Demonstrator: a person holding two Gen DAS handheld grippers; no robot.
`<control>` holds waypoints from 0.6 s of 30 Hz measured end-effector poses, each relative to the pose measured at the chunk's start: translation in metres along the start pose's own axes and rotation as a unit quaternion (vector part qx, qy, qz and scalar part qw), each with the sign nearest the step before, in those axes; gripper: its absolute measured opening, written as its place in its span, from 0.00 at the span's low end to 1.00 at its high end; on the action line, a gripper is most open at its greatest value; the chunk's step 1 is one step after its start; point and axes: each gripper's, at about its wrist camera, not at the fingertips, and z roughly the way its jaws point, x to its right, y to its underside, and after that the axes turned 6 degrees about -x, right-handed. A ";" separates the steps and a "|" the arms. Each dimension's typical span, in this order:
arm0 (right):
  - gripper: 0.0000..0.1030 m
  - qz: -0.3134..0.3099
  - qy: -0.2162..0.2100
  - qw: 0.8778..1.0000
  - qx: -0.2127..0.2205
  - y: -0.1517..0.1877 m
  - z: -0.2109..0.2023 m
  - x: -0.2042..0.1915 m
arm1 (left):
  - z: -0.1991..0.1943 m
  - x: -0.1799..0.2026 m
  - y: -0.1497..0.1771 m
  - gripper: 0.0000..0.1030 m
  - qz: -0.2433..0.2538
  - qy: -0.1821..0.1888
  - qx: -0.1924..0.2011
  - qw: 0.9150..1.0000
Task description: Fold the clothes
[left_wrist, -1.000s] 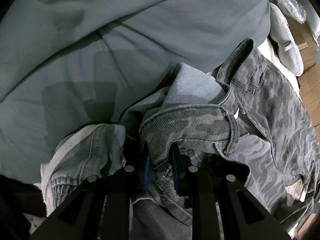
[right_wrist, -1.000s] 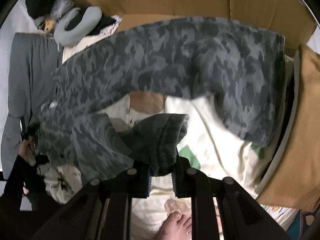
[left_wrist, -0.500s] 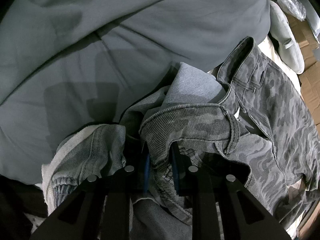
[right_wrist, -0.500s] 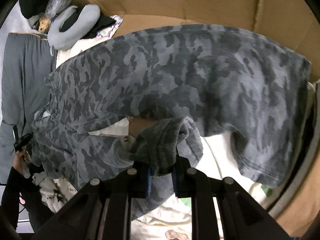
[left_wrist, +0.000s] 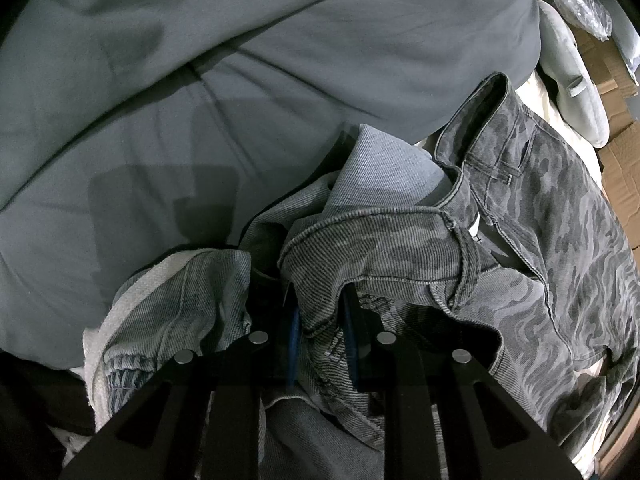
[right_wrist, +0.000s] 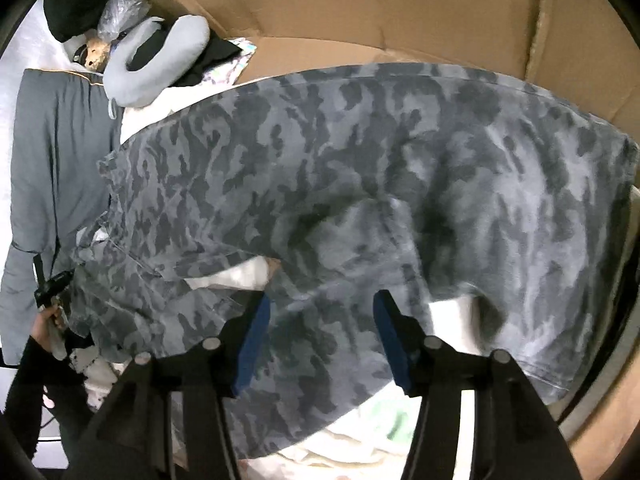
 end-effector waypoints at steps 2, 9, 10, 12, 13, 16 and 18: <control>0.50 0.002 0.010 1.000 0.001 0.005 -0.001 0.009 | 0.000 -0.001 0.001 0.18 -0.001 0.000 0.000 1.000; 0.50 0.024 0.029 0.999 -0.020 0.030 0.032 0.047 | -0.001 -0.002 0.001 0.18 0.001 0.000 0.000 1.000; 0.50 0.025 0.029 0.999 -0.021 0.031 0.037 0.050 | -0.001 -0.003 0.001 0.18 0.001 0.000 0.000 1.000; 0.50 0.024 0.032 0.999 -0.023 0.034 0.048 0.056 | -0.001 -0.002 0.001 0.18 0.001 0.000 -0.001 1.000; 0.50 0.018 0.037 0.999 -0.025 0.034 0.054 0.057 | -0.001 -0.002 0.001 0.18 0.002 -0.001 -0.002 1.000; 0.50 -0.001 0.042 0.999 -0.026 0.034 0.066 0.058 | -0.001 -0.002 -0.001 0.18 0.003 -0.003 -0.005 1.000; 0.50 -0.012 0.046 0.999 -0.026 0.031 0.073 0.058 | -0.002 -0.001 0.000 0.18 0.005 -0.005 -0.006 1.000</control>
